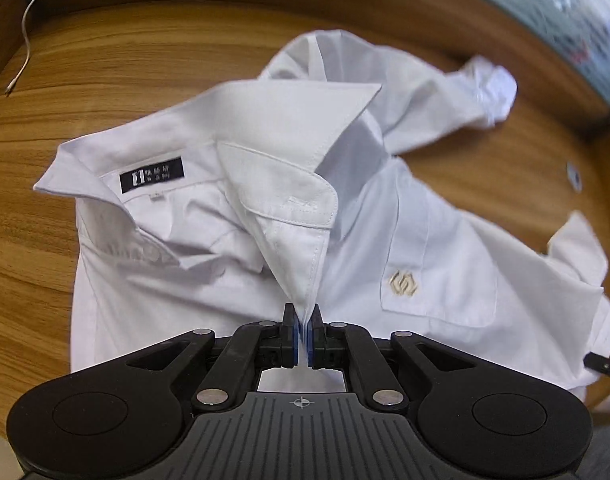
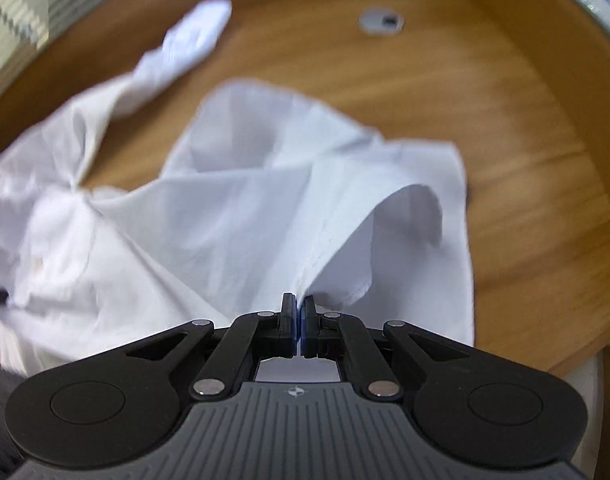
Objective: Fold clothes
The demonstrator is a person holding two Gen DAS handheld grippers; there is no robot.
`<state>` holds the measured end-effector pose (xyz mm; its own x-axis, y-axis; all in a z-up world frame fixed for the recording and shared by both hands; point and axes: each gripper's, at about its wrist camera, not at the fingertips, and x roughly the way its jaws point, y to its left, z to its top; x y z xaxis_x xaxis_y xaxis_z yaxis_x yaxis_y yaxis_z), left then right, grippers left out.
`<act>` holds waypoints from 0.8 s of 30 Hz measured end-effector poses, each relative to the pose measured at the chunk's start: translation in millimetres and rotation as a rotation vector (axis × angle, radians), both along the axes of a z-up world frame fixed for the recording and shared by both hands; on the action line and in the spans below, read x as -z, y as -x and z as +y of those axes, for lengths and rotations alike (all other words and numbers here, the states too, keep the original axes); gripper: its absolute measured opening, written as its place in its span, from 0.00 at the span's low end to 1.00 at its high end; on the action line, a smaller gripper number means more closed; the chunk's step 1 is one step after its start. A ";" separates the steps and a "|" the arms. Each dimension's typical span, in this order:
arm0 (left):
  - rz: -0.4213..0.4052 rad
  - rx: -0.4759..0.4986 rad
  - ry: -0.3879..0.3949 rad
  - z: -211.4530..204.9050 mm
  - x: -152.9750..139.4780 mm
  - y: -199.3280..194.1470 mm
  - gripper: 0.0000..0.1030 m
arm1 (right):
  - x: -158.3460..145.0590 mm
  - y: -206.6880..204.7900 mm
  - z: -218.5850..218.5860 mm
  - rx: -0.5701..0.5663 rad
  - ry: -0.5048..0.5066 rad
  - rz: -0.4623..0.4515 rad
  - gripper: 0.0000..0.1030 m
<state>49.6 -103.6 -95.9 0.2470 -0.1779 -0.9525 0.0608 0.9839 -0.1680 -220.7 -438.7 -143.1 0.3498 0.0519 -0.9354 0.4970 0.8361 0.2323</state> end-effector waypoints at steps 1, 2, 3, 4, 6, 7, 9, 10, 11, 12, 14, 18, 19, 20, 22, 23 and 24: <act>-0.006 0.017 -0.009 0.2 -1.4 3.3 0.09 | 3.7 0.7 2.7 -0.010 -0.014 0.017 0.03; -0.021 0.031 -0.016 0.0 -5.7 6.1 0.12 | 1.9 -5.6 2.7 -0.022 -0.028 0.031 0.04; -0.040 0.044 -0.023 -0.3 -11.1 8.8 0.15 | 0.1 -8.8 2.0 -0.038 -0.032 0.038 0.06; -0.064 0.055 -0.024 -0.3 -20.2 10.3 0.22 | -5.7 -10.1 1.3 -0.066 -0.030 0.034 0.09; -0.124 0.074 -0.027 1.5 -40.7 14.4 0.34 | -17.7 -13.0 -0.8 -0.121 -0.024 0.026 0.11; -0.155 0.084 -0.028 1.4 -51.1 14.7 0.37 | -27.5 -17.1 -5.4 -0.141 -0.016 0.015 0.12; -0.215 0.100 -0.041 0.5 -70.9 12.8 0.45 | -44.3 -25.4 -15.7 -0.154 0.011 -0.013 0.14; -0.242 0.105 -0.049 -0.2 -79.2 9.8 0.52 | -53.0 -29.0 -21.3 -0.152 0.028 -0.032 0.16; -0.259 0.109 -0.054 -2.6 -85.0 5.3 0.54 | -60.3 -32.7 -25.3 -0.145 0.048 -0.047 0.17; -0.273 0.115 -0.058 -5.6 -90.2 0.5 0.54 | -66.9 -36.6 -29.8 -0.141 0.064 -0.063 0.17; -0.295 0.124 -0.062 -11.8 -95.3 -10.1 0.59 | -78.3 -45.3 -39.3 -0.130 0.081 -0.100 0.18; -0.252 0.190 -0.071 -28.8 -84.7 -32.5 0.63 | -91.7 -67.9 -54.4 -0.127 0.075 -0.159 0.25; -0.248 0.210 -0.078 -34.0 -81.2 -37.5 0.64 | -92.0 -74.9 -55.3 -0.132 0.073 -0.167 0.26; -0.246 0.230 -0.088 -39.5 -77.5 -42.2 0.64 | -90.6 -82.3 -55.4 -0.136 0.068 -0.171 0.28; -0.245 0.269 -0.109 -51.0 -70.0 -52.4 0.66 | -87.3 -96.2 -57.0 -0.145 0.047 -0.183 0.32; -0.242 0.278 -0.118 -55.8 -66.6 -57.8 0.68 | -84.6 -102.7 -58.0 -0.148 0.025 -0.187 0.37; -0.237 0.284 -0.126 -60.2 -63.3 -63.1 0.68 | -78.6 -110.4 -57.2 -0.151 0.002 -0.190 0.38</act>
